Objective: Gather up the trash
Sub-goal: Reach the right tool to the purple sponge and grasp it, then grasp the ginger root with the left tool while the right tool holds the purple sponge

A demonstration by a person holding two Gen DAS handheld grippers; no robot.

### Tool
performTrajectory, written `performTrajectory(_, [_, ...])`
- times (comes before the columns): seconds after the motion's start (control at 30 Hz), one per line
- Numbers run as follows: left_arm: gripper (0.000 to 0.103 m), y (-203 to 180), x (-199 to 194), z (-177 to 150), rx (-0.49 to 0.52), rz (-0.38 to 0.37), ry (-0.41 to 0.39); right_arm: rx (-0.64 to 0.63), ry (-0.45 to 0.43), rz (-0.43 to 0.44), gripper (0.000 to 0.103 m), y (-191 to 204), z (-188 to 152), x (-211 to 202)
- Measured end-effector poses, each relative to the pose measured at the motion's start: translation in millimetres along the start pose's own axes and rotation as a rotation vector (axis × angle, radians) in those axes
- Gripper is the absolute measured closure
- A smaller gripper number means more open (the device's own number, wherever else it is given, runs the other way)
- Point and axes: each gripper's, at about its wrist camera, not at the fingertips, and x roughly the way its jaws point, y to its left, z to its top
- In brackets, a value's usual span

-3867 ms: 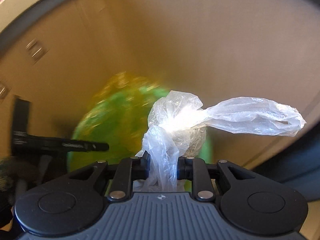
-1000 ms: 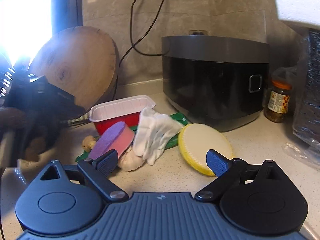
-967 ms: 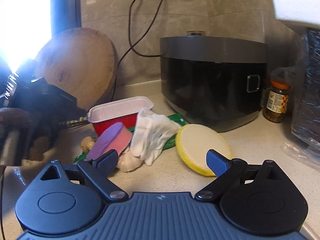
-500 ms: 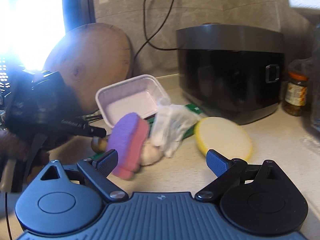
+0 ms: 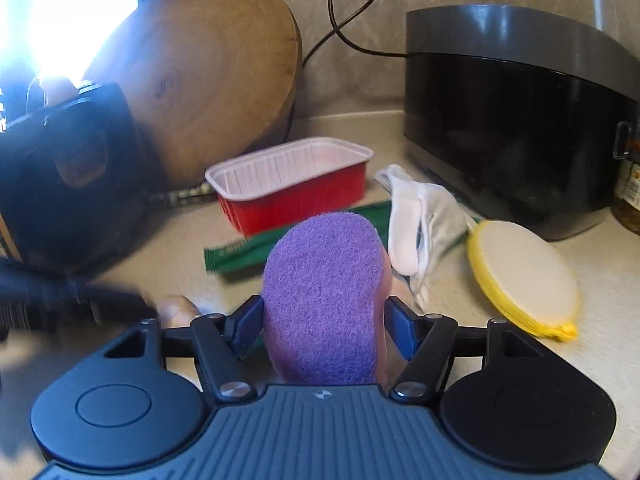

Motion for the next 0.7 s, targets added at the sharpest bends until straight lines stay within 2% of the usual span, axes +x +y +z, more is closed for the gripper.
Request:
performTrajectory(0.1, [0.071, 2.7, -0.3, 6.0, -0.019, 0.013, -0.048, -0.005, 0.001, 0.009, 0.037, -6.3, -12.0, -21.9])
performTrajectory(0.2, [0.071, -3.4, 10.5, 4.8, 0.026, 0.002, -0.010, -0.016, -0.006, 0.005, 0.037, -9.8, -23.5, -44.6])
performTrajectory(0.37, [0.071, -21.7, 13.6, -7.1, 0.081, -0.097, 0.054, -0.022, -0.011, -0.001, 0.037, -17.4, -35.8, -67.5])
performTrajectory(0.47, [0.071, -37.9, 5.0, -20.8, 0.187, -0.126, 0.063, -0.023, 0.007, -0.009, 0.036, -20.4, -42.0, -68.8])
performTrajectory(0.6, [0.071, -58.9, -11.2, -39.2, 0.361, -0.081, 0.046, -0.011, 0.025, -0.011, 0.036, -23.0, -50.9, -67.5])
performTrajectory(0.7, [0.071, -71.4, -11.5, -50.8, 0.458, 0.041, 0.035, -0.002, 0.033, -0.011, 0.035, -23.7, -55.8, -65.0])
